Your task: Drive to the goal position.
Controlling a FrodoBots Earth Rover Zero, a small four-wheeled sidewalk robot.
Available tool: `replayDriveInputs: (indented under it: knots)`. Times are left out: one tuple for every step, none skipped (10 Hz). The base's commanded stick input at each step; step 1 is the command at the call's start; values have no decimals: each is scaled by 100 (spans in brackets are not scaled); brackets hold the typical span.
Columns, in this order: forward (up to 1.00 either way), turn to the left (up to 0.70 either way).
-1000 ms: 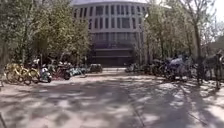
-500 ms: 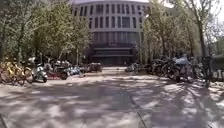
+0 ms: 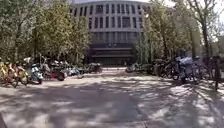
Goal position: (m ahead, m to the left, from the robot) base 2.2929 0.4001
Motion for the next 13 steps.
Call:
replayDriveInputs:
  knots:
    - [70,0]
    - [70,0]
    - [70,0]
    - [70,0]
    - [70,0]
    - [70,0]
    - [70,0]
    - [70,0]
    - [70,0]
    - [70,0]
    - [70,0]
    - [70,0]
    - [70,0]
